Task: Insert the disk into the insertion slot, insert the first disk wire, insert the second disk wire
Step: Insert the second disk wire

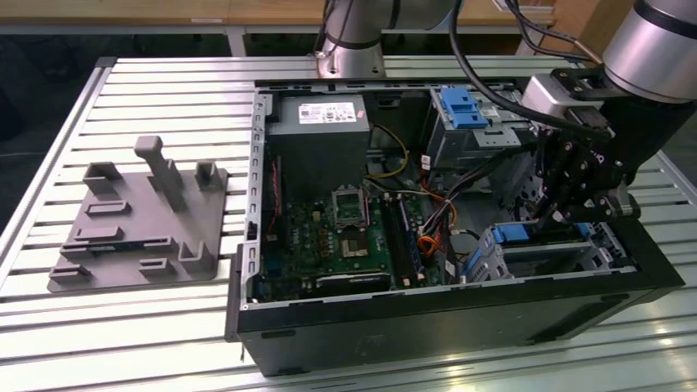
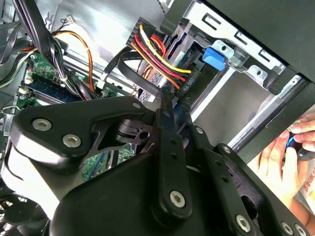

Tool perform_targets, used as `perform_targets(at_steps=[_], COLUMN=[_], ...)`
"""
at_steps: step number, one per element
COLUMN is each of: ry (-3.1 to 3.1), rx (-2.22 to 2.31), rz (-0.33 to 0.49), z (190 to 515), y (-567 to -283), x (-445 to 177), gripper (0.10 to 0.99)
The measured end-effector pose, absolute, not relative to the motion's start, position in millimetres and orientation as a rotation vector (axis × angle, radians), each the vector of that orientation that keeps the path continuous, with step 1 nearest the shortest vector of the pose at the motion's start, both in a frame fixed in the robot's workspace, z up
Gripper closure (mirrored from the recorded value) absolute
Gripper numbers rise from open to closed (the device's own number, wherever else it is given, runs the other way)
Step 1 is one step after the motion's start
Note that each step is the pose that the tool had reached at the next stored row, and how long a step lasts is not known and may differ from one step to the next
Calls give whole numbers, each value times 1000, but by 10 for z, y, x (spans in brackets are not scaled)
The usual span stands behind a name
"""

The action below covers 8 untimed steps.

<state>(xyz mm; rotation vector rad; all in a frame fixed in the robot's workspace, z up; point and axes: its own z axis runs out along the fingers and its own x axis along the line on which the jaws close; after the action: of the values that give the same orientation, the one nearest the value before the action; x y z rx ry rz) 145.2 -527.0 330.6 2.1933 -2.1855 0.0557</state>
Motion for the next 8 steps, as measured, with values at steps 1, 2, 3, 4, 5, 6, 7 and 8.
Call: perform_targets(at_steps=[1,2,3,4,5,6,7,8], ry=[-2185,-2186,-2186,-2186,-2185,-2186,-2186,-2185], rx=[2193,2193,2193,2193,2193,2193,2193,2193], rz=[56,55,55,55,56,55,55,56], z=[3308,3311,3317,3326,3332,3332,3332,3333], y=[-5270,-5271,-5271,-5271,-5271,-5271,-5271,-5272], x=[1452,1452,1452,1452,1452,1452,1452,1452], gripper=[890,890,890,890,890,890,890,890])
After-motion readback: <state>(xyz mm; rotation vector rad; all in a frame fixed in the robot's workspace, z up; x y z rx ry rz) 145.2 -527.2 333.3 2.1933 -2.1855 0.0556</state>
